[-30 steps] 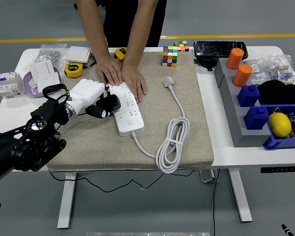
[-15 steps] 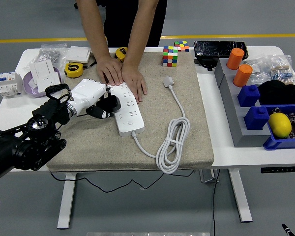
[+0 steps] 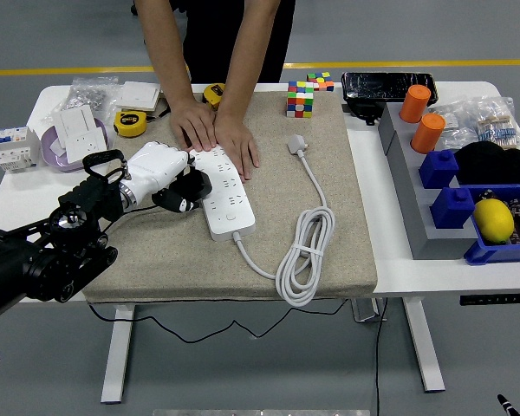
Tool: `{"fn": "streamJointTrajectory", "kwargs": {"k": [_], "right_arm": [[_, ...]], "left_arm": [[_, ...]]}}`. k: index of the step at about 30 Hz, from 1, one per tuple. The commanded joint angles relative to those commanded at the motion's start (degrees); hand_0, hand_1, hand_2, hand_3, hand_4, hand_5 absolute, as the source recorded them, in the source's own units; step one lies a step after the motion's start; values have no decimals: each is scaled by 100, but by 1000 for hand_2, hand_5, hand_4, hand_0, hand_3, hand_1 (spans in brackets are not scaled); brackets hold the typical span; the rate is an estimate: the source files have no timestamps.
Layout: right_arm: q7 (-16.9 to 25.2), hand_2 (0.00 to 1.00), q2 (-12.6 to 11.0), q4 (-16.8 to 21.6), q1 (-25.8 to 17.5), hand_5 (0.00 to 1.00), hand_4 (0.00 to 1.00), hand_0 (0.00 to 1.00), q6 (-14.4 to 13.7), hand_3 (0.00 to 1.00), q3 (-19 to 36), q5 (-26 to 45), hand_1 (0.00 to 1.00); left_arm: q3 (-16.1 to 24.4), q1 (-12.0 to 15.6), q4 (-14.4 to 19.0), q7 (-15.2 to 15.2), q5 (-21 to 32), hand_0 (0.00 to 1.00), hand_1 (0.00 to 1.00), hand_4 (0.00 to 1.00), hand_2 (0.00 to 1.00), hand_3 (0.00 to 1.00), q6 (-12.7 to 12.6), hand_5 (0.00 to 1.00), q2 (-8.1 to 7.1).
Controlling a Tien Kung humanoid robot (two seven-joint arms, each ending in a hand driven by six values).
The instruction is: Pick up the plug,place it near the board,insert it into the board,press the button
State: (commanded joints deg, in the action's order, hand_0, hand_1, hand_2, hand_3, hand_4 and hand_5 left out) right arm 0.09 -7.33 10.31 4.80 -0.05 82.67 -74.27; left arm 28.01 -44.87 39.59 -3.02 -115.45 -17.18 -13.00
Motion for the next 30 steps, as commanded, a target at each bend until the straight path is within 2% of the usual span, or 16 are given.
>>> {"fn": "streamJointTrajectory", "kwargs": {"k": [2, 3, 8, 9, 14, 15, 30], "right_arm": [[-3, 797, 1, 0, -3, 998, 998, 929, 2, 800, 0, -1, 850], [-3, 797, 1, 0, -5, 998, 998, 928, 3, 800, -2, -1, 850], [-4, 797, 3, 0, -14, 998, 998, 928, 6, 800, 14, -18, 850], [-5, 797, 2, 0, -14, 998, 998, 931, 6, 800, 16, -18, 850], [-5, 797, 1, 0, -1, 998, 998, 931, 5, 800, 28, -17, 850], [-7, 796, 0, 0, 2, 998, 998, 929, 6, 800, 33, -18, 850], [-3, 796, 10, 0, -18, 998, 998, 929, -3, 800, 87, -42, 851]], "left_arm": [[-1, -5, -2, 4, -23, 628, 545, 529, 448, 523, 18, 2, -3], [0, -6, -5, 5, -27, 650, 589, 630, 554, 587, 27, 34, -4], [-2, -19, -20, 17, -77, 650, 589, 630, 554, 587, 66, 34, -5], [-1, -23, -21, 19, -84, 706, 692, 788, 627, 619, 70, 87, -4], [9, -52, -23, 31, -112, 706, 692, 788, 627, 619, 94, 87, -8], [8, -63, -22, 36, -117, 736, 739, 827, 718, 638, 107, 99, -9], [-72, -113, 87, 80, -99, 744, 746, 851, 723, 646, 213, 107, -86]]}}
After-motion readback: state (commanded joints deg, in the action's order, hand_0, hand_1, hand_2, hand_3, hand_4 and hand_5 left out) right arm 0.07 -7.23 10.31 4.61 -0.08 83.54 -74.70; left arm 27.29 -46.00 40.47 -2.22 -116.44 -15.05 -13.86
